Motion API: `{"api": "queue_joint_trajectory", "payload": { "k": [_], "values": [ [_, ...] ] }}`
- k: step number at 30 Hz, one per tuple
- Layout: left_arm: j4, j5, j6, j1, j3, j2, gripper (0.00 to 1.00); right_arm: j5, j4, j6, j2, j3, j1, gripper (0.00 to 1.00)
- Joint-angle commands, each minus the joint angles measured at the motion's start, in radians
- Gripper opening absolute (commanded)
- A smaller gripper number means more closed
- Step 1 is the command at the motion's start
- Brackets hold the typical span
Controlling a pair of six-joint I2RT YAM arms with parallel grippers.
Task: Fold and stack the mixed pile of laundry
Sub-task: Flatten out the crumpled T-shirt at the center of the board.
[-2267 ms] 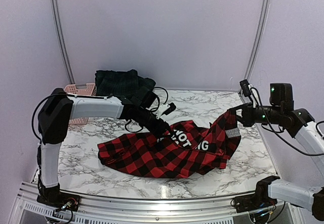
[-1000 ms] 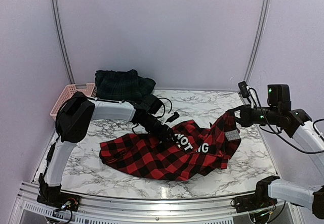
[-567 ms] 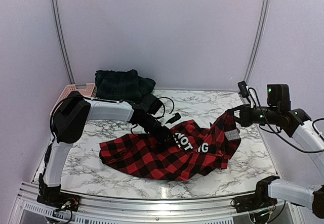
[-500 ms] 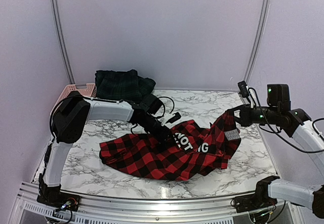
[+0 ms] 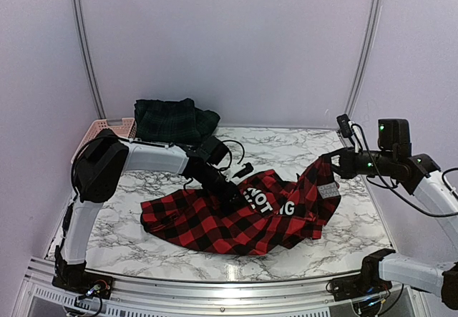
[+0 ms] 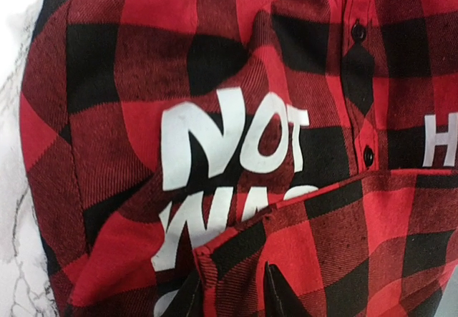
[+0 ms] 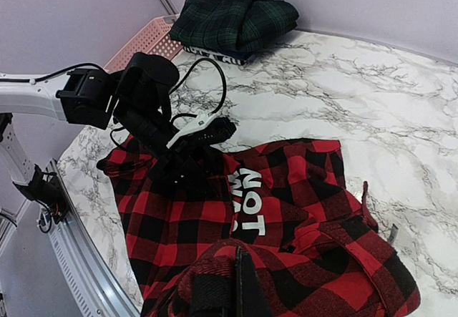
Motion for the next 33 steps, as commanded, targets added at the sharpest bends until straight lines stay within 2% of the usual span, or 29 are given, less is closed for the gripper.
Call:
{"api": "queue_joint_trajectory", "payload": {
  "k": [1, 5, 7, 10, 15, 22, 28, 33],
  "values": [
    [-0.013, 0.011, 0.013, -0.004, -0.018, 0.004, 0.30, 0.018, 0.030, 0.011, -0.013, 0.014, 0.002, 0.00],
    [-0.020, 0.018, 0.008, -0.004, -0.016, 0.022, 0.28, 0.018, 0.032, 0.010, -0.011, 0.012, 0.000, 0.00],
    [-0.019, 0.021, 0.006, -0.004, -0.016, 0.016, 0.19, 0.020, 0.034, 0.012, -0.010, 0.011, 0.001, 0.00],
    [-0.017, 0.018, -0.001, -0.001, -0.011, -0.035, 0.00, 0.029, 0.034, 0.016, -0.008, 0.019, 0.000, 0.00],
    [0.026, -0.021, -0.139, 0.086, -0.001, -0.207, 0.00, 0.133, 0.032, 0.020, -0.002, 0.080, -0.009, 0.00],
    [0.103, -0.247, -0.340, 0.302, 0.054, -0.505, 0.00, 0.325, 0.068, -0.001, 0.099, 0.274, -0.033, 0.00],
    [0.100, -0.443, -0.344, 0.351, 0.176, -0.647, 0.00, 0.398, 0.119, -0.026, 0.263, 0.564, -0.070, 0.00],
    [0.089, -0.443, -0.298, 0.352, 0.284, -0.713, 0.00, 0.335, 0.057, -0.080, 0.415, 0.894, -0.070, 0.00]
  ]
}}
